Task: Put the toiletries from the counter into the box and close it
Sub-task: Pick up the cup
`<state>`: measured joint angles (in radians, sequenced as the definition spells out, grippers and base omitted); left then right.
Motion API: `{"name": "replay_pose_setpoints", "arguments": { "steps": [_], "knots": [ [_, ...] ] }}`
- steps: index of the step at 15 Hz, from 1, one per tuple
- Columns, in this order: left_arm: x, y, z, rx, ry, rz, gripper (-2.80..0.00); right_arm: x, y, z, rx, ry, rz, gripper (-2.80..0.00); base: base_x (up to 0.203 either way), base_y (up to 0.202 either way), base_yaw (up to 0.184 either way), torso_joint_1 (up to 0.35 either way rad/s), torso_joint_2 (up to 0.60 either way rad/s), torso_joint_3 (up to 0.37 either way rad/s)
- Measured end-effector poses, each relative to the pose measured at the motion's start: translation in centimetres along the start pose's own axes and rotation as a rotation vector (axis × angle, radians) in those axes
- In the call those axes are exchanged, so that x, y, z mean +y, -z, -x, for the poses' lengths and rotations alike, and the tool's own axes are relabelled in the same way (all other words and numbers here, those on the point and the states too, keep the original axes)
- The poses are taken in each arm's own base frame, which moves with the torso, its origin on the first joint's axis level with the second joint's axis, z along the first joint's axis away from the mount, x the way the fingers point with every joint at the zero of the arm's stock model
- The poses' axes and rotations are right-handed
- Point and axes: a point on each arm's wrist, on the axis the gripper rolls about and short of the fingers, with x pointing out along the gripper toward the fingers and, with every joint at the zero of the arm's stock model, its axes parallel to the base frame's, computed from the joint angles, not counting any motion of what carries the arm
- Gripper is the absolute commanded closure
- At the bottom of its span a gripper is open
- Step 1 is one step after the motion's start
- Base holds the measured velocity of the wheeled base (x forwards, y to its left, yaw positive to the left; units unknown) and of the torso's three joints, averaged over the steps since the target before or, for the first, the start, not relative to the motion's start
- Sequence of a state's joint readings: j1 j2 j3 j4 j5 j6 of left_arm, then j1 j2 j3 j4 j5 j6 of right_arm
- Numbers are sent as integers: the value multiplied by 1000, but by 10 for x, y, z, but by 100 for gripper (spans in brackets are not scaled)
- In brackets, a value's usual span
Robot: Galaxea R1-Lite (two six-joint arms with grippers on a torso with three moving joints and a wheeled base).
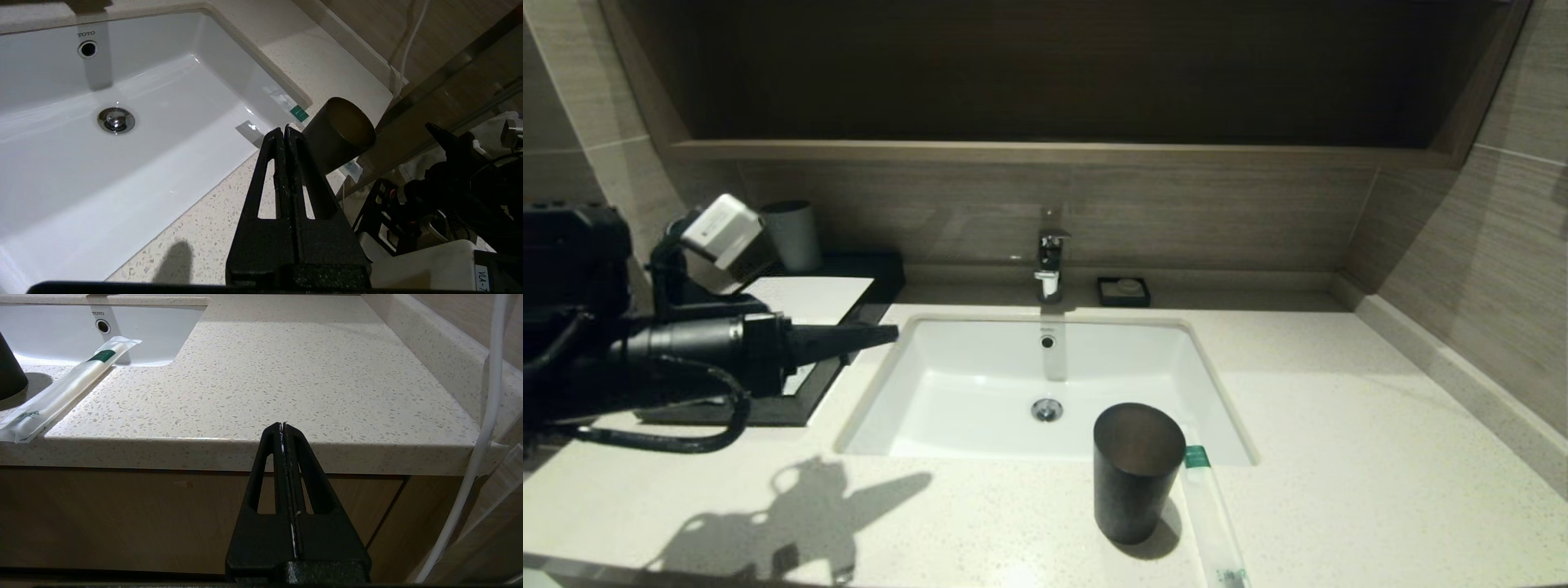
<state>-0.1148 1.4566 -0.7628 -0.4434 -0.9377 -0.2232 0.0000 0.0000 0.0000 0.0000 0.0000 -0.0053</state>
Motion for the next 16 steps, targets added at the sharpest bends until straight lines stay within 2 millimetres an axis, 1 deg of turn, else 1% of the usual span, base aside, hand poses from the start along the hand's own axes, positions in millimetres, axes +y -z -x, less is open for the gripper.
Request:
{"name": "replay_pose_setpoints", "arguments": {
  "steps": [4, 7, 9, 11, 14, 16],
  "knots": [
    [-2, -7, -24, 51, 56, 22, 0, 0, 0, 0, 0, 0, 0, 0, 0, 0, 0, 0, 0, 0],
    [-9, -24, -37, 107, 59, 118, 0, 0, 0, 0, 0, 0, 0, 0, 0, 0, 0, 0, 0, 0],
    [-15, -40, -48, 144, 20, 190, 0, 0, 0, 0, 0, 0, 0, 0, 0, 0, 0, 0, 0, 0],
    [-21, -49, -61, 202, -37, 249, 0, 0, 0, 0, 0, 0, 0, 0, 0, 0, 0, 0, 0, 0],
    [-27, -49, -85, 322, -123, 321, 0, 0, 0, 0, 0, 0, 0, 0, 0, 0, 0, 0, 0, 0],
    [-28, -48, -97, 384, -161, 344, 0, 0, 0, 0, 0, 0, 0, 0, 0, 0, 0, 0, 0, 0]
  ]
}}
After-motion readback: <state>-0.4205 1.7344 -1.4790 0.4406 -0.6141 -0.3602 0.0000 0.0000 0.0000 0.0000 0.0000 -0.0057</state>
